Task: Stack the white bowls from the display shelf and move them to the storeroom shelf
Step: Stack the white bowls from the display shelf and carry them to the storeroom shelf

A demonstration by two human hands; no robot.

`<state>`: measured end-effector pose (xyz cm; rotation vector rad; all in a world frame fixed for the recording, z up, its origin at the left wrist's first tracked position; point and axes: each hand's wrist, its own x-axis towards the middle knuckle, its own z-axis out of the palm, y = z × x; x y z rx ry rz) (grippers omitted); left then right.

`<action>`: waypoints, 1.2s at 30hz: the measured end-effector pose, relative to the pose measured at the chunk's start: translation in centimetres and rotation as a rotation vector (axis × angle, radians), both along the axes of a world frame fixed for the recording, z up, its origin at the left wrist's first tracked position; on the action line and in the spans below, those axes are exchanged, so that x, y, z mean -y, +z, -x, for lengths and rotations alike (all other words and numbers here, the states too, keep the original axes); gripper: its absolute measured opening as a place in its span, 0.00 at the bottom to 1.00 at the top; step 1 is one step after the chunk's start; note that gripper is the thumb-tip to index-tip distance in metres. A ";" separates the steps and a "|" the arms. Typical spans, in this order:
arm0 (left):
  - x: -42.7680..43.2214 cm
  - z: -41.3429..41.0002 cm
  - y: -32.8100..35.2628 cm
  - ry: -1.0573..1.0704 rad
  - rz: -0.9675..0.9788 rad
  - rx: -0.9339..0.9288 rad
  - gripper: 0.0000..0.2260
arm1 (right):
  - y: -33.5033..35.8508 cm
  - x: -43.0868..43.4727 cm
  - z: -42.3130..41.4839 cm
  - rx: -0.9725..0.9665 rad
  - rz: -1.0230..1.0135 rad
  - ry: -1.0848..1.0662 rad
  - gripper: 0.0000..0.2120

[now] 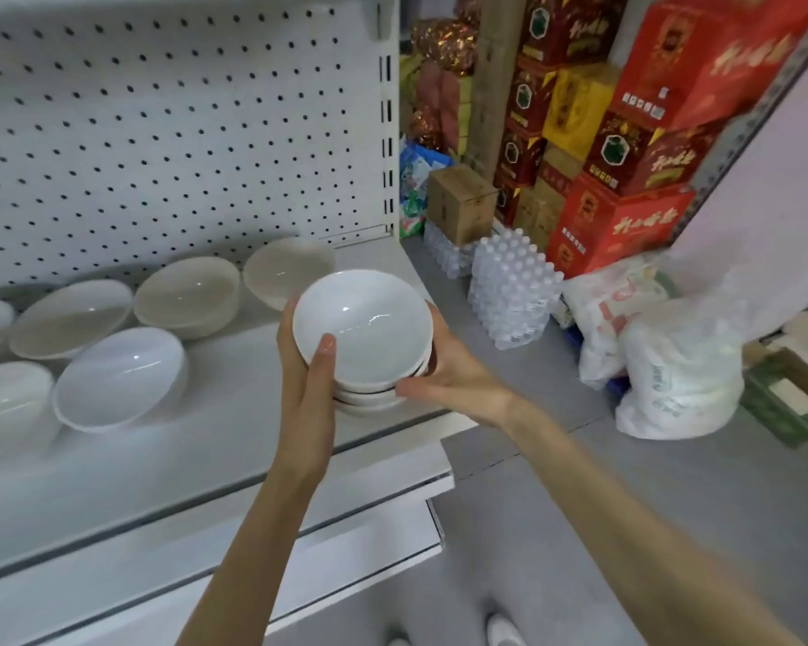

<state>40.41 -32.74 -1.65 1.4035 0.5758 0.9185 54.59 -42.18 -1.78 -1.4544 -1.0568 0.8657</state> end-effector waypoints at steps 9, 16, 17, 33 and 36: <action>18.8 -18.5 2.5 -0.487 0.002 0.068 0.23 | 3.2 24.1 -12.1 0.148 -0.054 -0.554 0.44; 42.8 -33.6 2.4 -0.861 0.037 0.122 0.30 | 3.4 50.1 -21.4 0.264 0.012 -0.910 0.44; 46.0 -35.3 2.6 -0.903 0.048 0.127 0.29 | 3.6 53.3 -22.3 0.272 0.010 -0.953 0.45; 79.3 -66.0 4.0 -1.352 0.079 0.096 0.27 | 4.3 85.9 -45.7 0.288 0.038 -1.386 0.46; 83.8 -74.8 4.0 -1.382 0.073 0.109 0.31 | 4.1 90.1 -54.1 0.295 0.029 -1.450 0.41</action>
